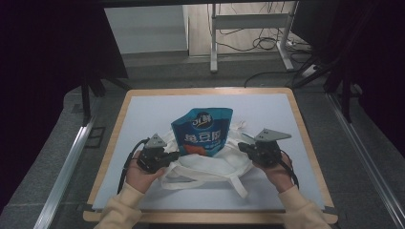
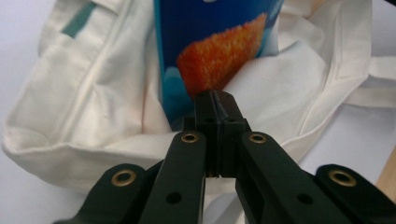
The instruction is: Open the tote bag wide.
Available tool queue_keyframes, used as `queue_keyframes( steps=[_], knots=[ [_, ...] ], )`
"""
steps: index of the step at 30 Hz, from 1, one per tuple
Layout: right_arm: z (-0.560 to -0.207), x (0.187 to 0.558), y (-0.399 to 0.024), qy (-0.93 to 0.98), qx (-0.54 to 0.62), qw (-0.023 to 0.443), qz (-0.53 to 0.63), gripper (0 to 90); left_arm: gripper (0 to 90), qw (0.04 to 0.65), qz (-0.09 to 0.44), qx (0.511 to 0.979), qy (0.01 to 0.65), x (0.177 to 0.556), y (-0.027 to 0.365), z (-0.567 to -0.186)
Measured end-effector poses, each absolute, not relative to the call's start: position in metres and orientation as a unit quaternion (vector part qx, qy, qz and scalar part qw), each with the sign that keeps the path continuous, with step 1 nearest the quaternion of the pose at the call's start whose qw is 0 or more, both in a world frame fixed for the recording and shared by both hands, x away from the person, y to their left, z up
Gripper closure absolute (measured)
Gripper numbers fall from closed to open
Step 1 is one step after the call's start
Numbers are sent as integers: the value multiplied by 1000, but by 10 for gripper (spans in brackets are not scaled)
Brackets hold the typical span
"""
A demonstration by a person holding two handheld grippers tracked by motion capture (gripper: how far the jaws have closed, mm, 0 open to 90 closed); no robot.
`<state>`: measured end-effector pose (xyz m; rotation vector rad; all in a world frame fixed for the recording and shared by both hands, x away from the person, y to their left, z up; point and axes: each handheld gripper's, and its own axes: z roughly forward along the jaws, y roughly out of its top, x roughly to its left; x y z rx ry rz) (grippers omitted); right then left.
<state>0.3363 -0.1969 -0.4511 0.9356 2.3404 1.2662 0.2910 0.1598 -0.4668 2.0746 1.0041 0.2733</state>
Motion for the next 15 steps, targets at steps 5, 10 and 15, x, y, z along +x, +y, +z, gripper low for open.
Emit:
queue_keyframes(
  steps=[5,10,15],
  knots=[
    [-449,354,-188,829,333,162,420,892,900,396,96,825,391,286,158,-471],
    [-458,370,-181,839,344,155,392,892,900,394,91,829,387,283,158,-475],
    [-471,380,-179,845,357,159,364,892,900,388,80,832,388,283,158,-482]
  ],
)
